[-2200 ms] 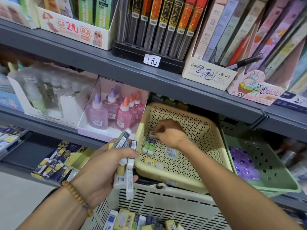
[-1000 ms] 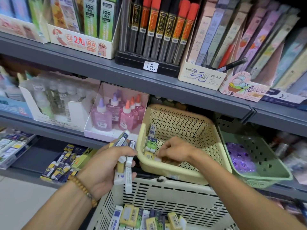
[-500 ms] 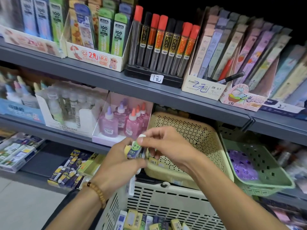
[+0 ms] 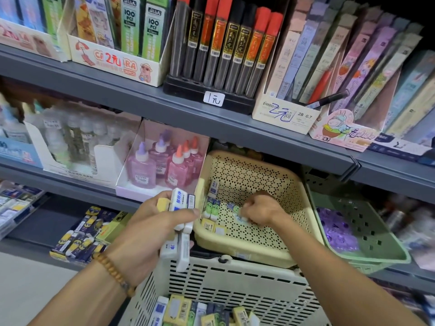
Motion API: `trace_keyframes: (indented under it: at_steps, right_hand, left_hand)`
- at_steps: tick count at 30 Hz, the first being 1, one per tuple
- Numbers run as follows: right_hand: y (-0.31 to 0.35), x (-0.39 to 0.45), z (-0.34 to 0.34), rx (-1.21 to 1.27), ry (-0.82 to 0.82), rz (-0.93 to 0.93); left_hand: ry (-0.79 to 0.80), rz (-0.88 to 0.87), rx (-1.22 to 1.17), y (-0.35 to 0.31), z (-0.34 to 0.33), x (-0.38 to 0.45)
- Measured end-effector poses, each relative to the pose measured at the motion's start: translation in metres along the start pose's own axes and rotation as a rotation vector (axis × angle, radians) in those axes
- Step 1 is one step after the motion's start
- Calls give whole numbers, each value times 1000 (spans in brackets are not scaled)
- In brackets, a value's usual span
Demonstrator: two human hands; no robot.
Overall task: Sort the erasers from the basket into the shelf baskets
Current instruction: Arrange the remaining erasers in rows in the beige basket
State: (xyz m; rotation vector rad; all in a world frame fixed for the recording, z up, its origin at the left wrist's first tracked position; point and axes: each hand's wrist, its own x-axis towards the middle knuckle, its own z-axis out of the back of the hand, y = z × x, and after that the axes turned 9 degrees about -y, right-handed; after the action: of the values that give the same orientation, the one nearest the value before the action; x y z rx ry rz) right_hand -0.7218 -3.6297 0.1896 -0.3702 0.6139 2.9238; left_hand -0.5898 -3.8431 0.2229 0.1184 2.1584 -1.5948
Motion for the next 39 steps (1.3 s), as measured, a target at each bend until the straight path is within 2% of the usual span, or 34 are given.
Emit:
trace_keyframes:
  at_steps: [2, 6, 10, 14, 15, 17, 19, 21, 24, 26, 30, 34, 39]
  right_hand:
    - [8, 1, 2, -88, 2, 63]
    - [17, 7, -5, -34, 89, 130]
    - [24, 10, -12, 266, 191, 37]
    - [31, -8, -5, 413, 43, 157]
    - [35, -17, -2, 518, 64, 207]
    - [45, -39, 4, 714, 206, 299]
    - [53, -60, 7, 773, 352, 363]
    - [58, -70, 6, 798, 425, 377]
    - [53, -64, 10, 900, 417, 329]
    - [43, -51, 16, 941, 310, 234]
    - [13, -15, 21, 728, 92, 19]
    - [1, 11, 7, 519, 133, -113]
    - [9, 20, -6, 374, 146, -121]
  left_hand:
    - [9, 9, -9, 1, 1, 0]
    - [48, 8, -21, 0, 1, 0]
    - [63, 7, -26, -2, 0, -2]
    - [65, -15, -23, -3, -1, -4]
    - [53, -31, -10, -3, -2, -4]
    - [29, -68, 33, -4, -2, -5]
    - [17, -96, 64, -4, -2, -5]
    - [5, -121, 83, -2, -2, -4]
    - [-18, -106, 52, 1, -3, -3]
    - [-31, -75, -4, 2, -3, -1]
    - [-49, -32, -145, 2, -3, 4]
    - [-108, -44, -270, 4, -3, 8]
    - [-174, -64, -337, 7, -3, 13]
